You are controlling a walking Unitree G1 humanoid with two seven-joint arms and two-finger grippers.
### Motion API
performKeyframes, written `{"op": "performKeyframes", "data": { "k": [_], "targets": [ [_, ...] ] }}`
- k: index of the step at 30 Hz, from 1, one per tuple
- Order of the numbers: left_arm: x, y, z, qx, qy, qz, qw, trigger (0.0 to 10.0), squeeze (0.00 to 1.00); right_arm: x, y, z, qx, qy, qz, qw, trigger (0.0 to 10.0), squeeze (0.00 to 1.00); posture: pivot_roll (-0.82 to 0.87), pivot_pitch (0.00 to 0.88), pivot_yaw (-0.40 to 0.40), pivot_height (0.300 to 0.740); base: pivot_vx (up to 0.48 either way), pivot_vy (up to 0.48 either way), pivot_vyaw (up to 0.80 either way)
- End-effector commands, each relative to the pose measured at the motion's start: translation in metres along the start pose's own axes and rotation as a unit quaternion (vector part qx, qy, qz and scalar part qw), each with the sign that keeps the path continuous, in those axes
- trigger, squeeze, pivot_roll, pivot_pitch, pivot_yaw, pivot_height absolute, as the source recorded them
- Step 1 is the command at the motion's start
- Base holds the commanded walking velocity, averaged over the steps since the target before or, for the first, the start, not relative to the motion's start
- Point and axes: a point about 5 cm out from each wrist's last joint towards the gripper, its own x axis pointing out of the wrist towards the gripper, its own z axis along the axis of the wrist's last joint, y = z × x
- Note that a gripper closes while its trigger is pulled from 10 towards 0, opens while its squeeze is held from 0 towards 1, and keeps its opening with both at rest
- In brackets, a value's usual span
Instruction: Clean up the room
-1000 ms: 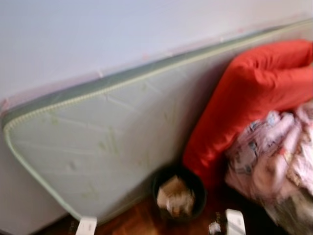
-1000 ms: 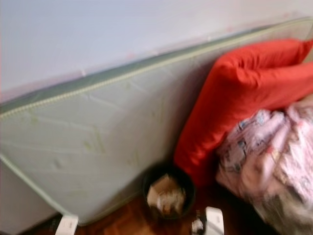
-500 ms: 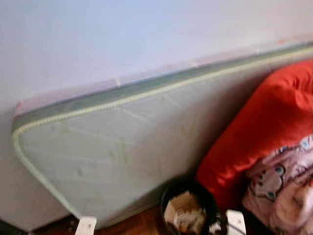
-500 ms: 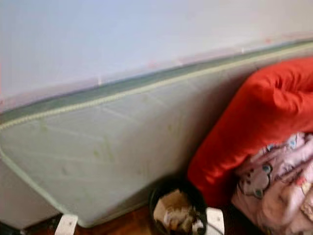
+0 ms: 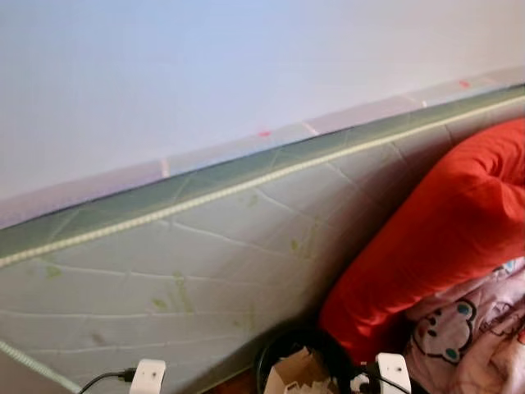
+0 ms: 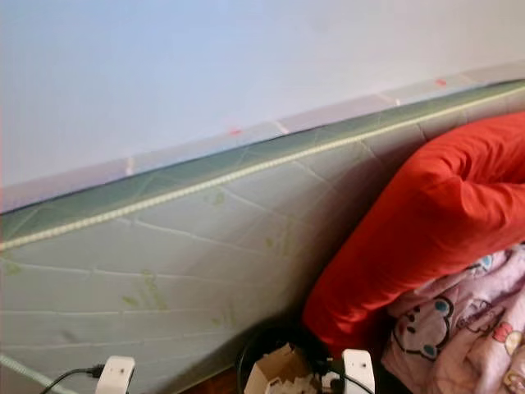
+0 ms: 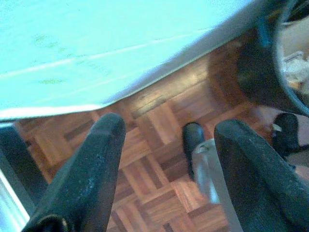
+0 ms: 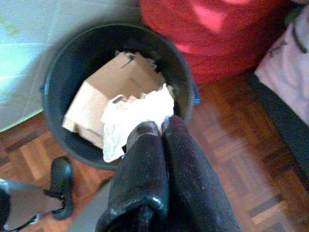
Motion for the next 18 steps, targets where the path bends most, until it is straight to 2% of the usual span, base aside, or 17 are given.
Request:
{"op": "performKeyframes", "data": {
  "k": [1,3,4,5,6,10,11,12,13,14,16,17,18],
  "targets": [
    [-0.002,0.001,-0.009,0.009,0.013,0.001,1.000,10.0,0.00,-0.001,-0.002,-0.001,-0.012,-0.007,0.003,1.000,10.0,0.00,0.00,0.000,-0.030,0.740,0.000,0.000,0.00],
    [-0.002,0.001,-0.008,-0.001,0.004,0.006,1.000,10.0,0.00,-0.001,-0.002,0.001,-0.015,-0.017,0.005,1.000,10.0,0.00,0.00,0.000,-0.030,0.740,0.000,0.000,0.00],
    [-0.002,0.002,-0.006,-0.031,-0.020,0.023,0.999,10.0,0.00,-0.002,-0.002,0.004,-0.010,-0.032,0.010,0.999,10.0,0.00,0.00,0.000,-0.031,0.740,0.000,0.000,0.00],
    [-0.003,0.003,-0.005,-0.045,-0.029,0.031,0.998,10.0,0.00,-0.002,-0.002,0.005,-0.007,-0.038,0.012,0.999,10.0,0.00,0.00,0.000,-0.031,0.740,0.000,0.000,0.00],
    [-0.004,0.004,-0.001,-0.096,-0.065,0.046,0.992,10.0,0.00,-0.002,0.000,0.008,-0.006,-0.050,0.025,0.998,10.0,0.00,0.00,0.000,-0.035,0.740,0.000,0.000,0.00],
    [-0.004,0.005,0.003,-0.118,-0.088,0.052,0.988,10.0,0.00,-0.002,0.001,0.010,-0.012,-0.055,0.036,0.998,10.0,0.00,0.01,0.000,-0.038,0.740,0.000,0.000,0.00],
    [-0.005,0.005,0.004,-0.125,-0.097,0.052,0.986,10.0,0.00,0.006,0.024,0.038,-0.023,-0.093,0.062,0.993,10.0,0.00,0.01,0.000,-0.041,0.740,0.000,0.000,0.00],
    [-0.005,0.005,0.004,-0.125,-0.097,0.052,0.986,10.0,0.00,0.006,0.024,0.038,-0.023,-0.093,0.062,0.993,10.0,0.00,0.01,0.000,-0.041,0.740,0.000,0.000,0.00],
    [-0.003,0.007,0.026,-0.118,-0.139,0.055,0.982,10.0,0.00,0.011,0.047,0.065,-0.035,-0.126,0.088,0.987,10.0,0.00,0.01,0.000,-0.043,0.740,0.000,0.000,0.00],
    [-0.004,0.014,0.077,-0.112,-0.222,0.058,0.967,10.0,0.00,0.013,0.064,0.086,-0.043,-0.150,0.109,0.982,10.0,0.00,0.02,0.000,-0.050,0.740,0.000,0.000,0.00],
    [-0.004,0.014,0.077,-0.112,-0.222,0.058,0.967,10.0,0.00,0.013,0.064,0.086,-0.043,-0.150,0.109,0.982,10.0,0.00,0.02,0.000,-0.050,0.740,0.000,0.000,0.00],
    [-0.008,0.018,0.114,-0.107,-0.280,0.059,0.952,10.0,0.00,0.013,0.073,0.097,-0.048,-0.162,0.120,0.978,10.0,0.00,0.02,0.000,-0.050,0.740,0.000,0.000,0.00],
    [-0.016,0.020,0.147,-0.099,-0.339,0.055,0.934,10.0,0.00,0.013,0.075,0.105,-0.046,-0.171,0.123,0.976,10.0,0.00,0.03,0.000,-0.058,0.740,0.000,0.000,0.00]
  ]
}}
